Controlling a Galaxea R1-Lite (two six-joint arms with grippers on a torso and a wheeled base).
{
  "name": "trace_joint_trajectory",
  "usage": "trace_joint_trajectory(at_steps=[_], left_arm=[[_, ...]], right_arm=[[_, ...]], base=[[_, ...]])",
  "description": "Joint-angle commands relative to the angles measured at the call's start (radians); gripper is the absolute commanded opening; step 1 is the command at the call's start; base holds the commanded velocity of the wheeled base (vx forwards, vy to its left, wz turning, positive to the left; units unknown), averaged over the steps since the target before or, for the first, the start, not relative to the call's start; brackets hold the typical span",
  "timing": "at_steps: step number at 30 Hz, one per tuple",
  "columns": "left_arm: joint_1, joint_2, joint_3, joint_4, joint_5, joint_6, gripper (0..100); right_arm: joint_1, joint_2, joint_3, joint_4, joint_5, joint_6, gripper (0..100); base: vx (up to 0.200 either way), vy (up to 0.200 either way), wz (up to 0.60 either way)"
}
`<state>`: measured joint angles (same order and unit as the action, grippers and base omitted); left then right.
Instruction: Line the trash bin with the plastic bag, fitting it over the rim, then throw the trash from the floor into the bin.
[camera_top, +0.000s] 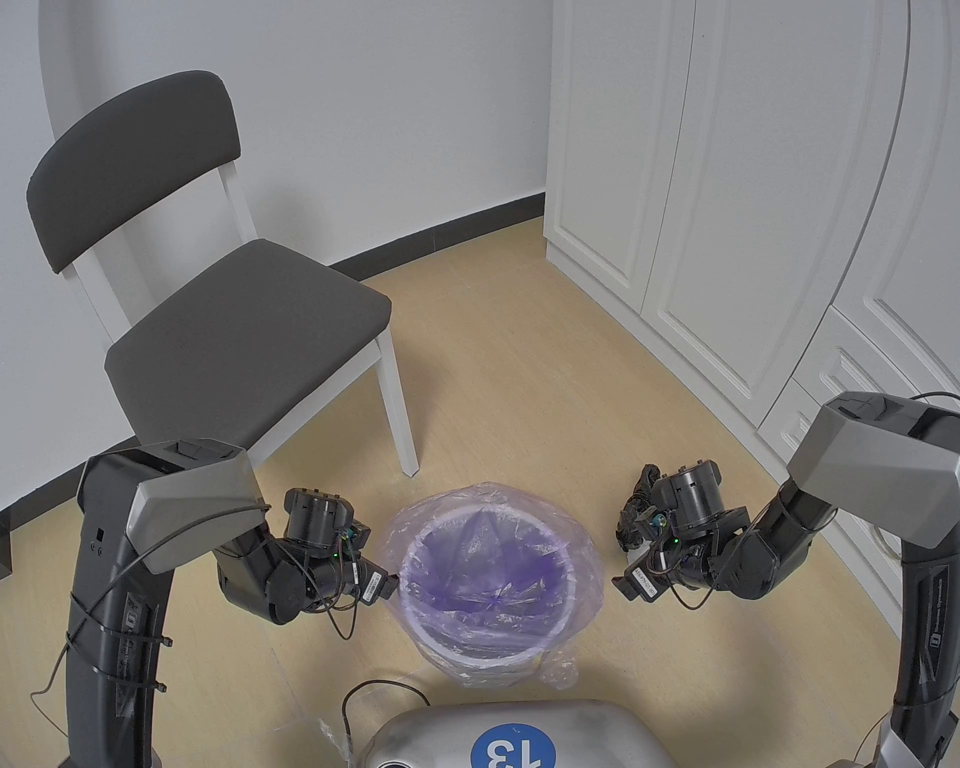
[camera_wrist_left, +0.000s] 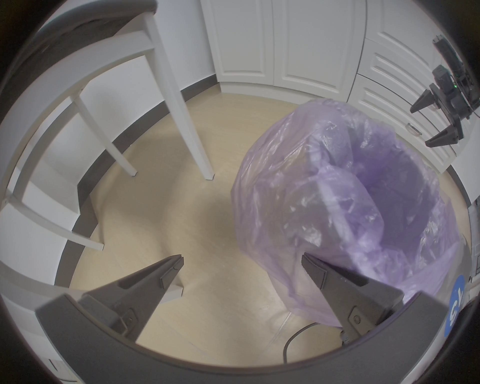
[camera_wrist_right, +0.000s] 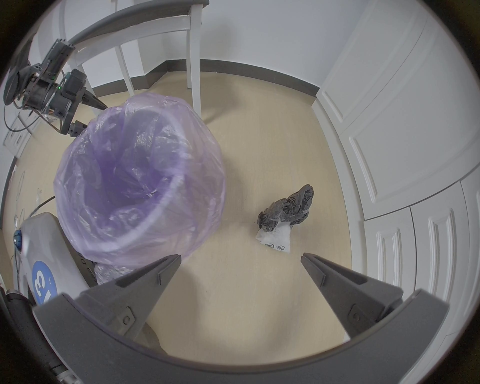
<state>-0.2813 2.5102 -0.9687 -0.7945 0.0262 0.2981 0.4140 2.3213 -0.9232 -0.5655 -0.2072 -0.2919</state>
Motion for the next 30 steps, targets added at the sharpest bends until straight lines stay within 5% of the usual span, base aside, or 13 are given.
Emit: trace_joint_trajectory(at_steps=[1, 15, 30], left_arm=[[0.04, -0.008, 0.022, -0.005, 0.009, 0.004, 100], [0.068, -0.116, 0.248, -0.189, 0.011, -0.005, 100], [0.083, -0.277, 0.587, -0.468, 0.001, -0.007, 100]], right_arm=[[-0.001, 0.032, -0.028, 0.001, 0.0, -0.006, 100], [0.012, 0.274, -0.427, 0.093, 0.005, -0.007, 100], [-0.009, 0.48, -1.008, 0.481, 0.167, 0.014, 100]], base=[[0.0, 0.0, 0.0], [0.0, 0.0, 0.0], [0.0, 0.0, 0.0]])
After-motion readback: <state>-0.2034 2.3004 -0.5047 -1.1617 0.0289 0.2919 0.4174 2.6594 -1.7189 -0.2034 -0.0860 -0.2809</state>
